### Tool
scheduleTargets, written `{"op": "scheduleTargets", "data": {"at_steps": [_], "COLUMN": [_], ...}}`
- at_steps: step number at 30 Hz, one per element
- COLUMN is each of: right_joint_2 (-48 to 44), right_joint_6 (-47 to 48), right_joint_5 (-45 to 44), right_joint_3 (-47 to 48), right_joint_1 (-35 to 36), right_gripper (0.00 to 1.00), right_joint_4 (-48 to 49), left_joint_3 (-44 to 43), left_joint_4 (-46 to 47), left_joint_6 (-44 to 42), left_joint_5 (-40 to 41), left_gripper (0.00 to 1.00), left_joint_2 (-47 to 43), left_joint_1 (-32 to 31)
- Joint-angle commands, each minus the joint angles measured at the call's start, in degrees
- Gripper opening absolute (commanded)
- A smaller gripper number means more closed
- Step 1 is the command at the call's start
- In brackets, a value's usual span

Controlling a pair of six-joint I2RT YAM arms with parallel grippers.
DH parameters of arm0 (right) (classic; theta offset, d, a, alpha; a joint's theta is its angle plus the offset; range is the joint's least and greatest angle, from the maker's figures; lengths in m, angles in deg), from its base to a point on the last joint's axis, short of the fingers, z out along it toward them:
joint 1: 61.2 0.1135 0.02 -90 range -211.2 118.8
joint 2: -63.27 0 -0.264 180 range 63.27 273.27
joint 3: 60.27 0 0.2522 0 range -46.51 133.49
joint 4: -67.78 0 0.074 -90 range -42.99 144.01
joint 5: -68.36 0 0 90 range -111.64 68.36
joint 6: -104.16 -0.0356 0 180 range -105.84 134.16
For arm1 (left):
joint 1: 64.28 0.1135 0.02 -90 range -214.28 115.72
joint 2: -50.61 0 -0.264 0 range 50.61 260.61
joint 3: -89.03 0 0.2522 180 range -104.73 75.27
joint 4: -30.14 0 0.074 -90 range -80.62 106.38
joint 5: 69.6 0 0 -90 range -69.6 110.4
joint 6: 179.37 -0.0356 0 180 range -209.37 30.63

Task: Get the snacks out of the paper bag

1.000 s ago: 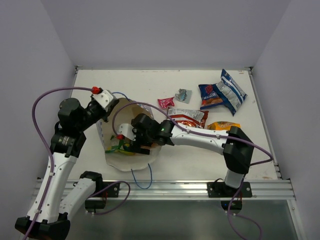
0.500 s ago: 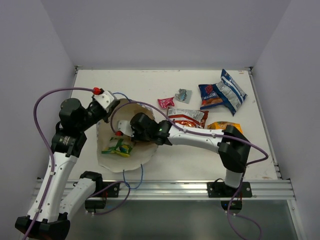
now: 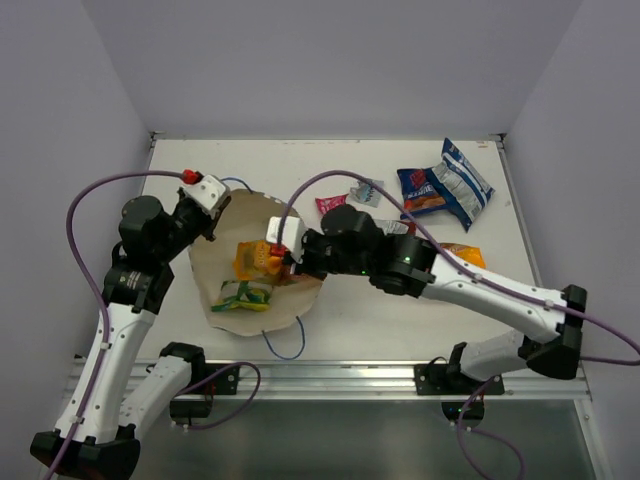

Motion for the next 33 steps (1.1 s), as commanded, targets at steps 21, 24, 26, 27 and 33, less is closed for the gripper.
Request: {"op": "scheduleTargets", "data": {"at_steps": [21,24,26,27,33], "right_joint_2": [-33.10,-31.17,-28.81,-27.57,-18.09], "right_joint_6": [-22.79,-27.45,-30.19,-32.81,-39.25], "right_joint_5": [-27.99,-28.36,-30.72,-32.12,-34.95], "right_joint_3": [-12.71,-17.97,-19.93,-20.80,-21.51], "right_joint_1": [-47.34,-58.94,-64.47,-65.63,-74.25], "right_gripper": [0.00,0.00,0.00,0.00,0.00], "right_joint_4": [4.97,4.88,4.97,4.97,5.76], "left_joint_3": [-0.17,0.27,0.53,0.54,0.10], "left_joint_4": [2.66,3.01,3.10,2.92,2.75], "left_joint_6": [6.22,6.75,6.84,6.84,6.84], "left_joint_5": [15.10,14.13,13.78,13.69,12.90], "left_gripper": [0.00,0.00,0.00,0.00,0.00], "left_joint_2": [0.98,0.45,-0.16,-0.25,-0.70], "left_joint_1": [-0.39,-0.40,-0.40,-0.40,-0.57]}}
